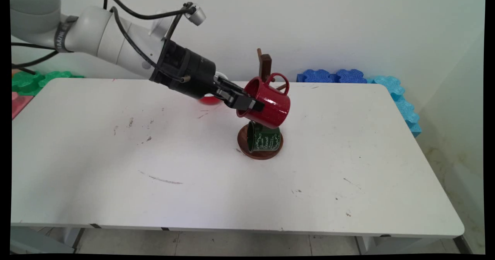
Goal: Place the picked object on the table
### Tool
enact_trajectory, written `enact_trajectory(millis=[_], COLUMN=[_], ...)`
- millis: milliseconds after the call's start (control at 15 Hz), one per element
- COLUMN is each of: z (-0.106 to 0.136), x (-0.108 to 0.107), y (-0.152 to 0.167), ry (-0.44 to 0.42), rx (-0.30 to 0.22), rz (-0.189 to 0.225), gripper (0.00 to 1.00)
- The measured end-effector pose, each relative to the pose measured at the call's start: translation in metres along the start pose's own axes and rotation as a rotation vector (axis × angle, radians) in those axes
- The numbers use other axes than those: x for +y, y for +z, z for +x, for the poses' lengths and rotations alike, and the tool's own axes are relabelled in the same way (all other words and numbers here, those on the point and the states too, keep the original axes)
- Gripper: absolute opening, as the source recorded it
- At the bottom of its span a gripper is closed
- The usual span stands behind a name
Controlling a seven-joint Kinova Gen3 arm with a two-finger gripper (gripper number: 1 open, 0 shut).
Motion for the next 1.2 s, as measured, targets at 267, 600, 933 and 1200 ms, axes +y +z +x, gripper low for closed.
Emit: enact_trajectory(millis=[267, 600, 933, 1200], z=[0.000, -0.003, -0.007, -0.012], x=[0.008, 0.016, 0.020, 0.019], y=[-0.004, -0.010, -0.017, -0.027], ry=[0.008, 0.018, 0.052, 0.098], rx=[0.000, -0.010, -0.034, -0.072], rz=[-0.017, -0.033, -0.039, -0.027], gripper=[0.00, 0.00, 0.00, 0.00])
